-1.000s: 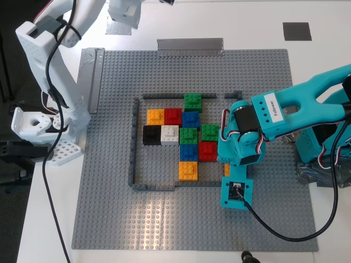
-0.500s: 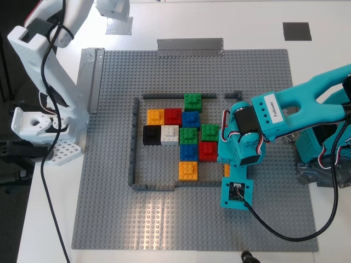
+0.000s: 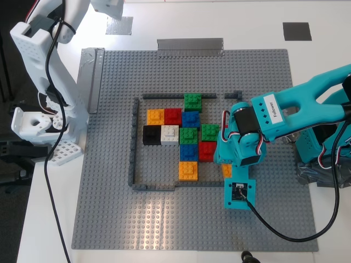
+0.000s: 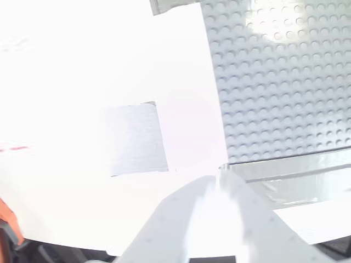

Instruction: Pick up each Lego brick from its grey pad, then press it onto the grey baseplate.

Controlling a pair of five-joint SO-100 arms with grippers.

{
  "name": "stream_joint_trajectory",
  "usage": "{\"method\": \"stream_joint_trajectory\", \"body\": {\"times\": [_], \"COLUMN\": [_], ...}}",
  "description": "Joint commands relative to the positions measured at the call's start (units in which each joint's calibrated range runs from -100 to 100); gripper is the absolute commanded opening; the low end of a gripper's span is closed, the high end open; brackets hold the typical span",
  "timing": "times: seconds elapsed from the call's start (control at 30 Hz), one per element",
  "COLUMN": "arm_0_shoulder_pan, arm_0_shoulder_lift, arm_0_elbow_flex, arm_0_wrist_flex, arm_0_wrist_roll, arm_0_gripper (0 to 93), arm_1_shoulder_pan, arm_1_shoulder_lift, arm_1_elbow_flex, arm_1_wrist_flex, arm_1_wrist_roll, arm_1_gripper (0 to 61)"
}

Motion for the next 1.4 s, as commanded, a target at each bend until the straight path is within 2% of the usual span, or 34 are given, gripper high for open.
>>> {"method": "stream_joint_trajectory", "body": {"times": [0.0, 0.23, 0.57, 0.77, 0.83, 1.0, 1.2, 1.37], "arm_0_shoulder_pan": [-0.2, -0.1, 0.1, 1.7, 4.2, 16.2, 39.4, 60.1], "arm_0_shoulder_lift": [-0.8, -0.9, -0.9, -1.5, -2.9, -8.3, -16.1, -13.6], "arm_0_elbow_flex": [-1.2, -2.2, -12.3, -21.1, -25.2, -34.6, -40.4, -38.4], "arm_0_wrist_flex": [3.0, 5.5, 9.6, 19.5, 22.9, 24.2, 24.2, 16.6], "arm_0_wrist_roll": [0.3, 0.3, 0.2, -0.1, 0.1, 0.7, 1.5, 1.3], "arm_0_gripper": [21.5, 21.5, 21.5, 21.4, 18.2, 0.0, 0.0, 0.0], "arm_1_shoulder_pan": [0.2, 0.8, 1.4, 0.9, 0.8, 0.8, 0.8, 0.8], "arm_1_shoulder_lift": [-5.9, -6.6, -6.5, -6.5, -6.4, -6.4, -5.4, -5.3], "arm_1_elbow_flex": [-0.9, -0.8, -2.5, -2.6, -2.5, -2.4, -2.4, -2.3], "arm_1_wrist_flex": [0.3, 1.2, 1.8, 0.6, 0.6, -0.2, 0.1, 1.0], "arm_1_wrist_roll": [3.1, 1.6, 1.3, 1.1, 1.1, 1.1, 1.0, 1.0], "arm_1_gripper": [0.2, 0.2, 0.2, 0.2, 0.2, 0.2, 0.2, 0.2]}}
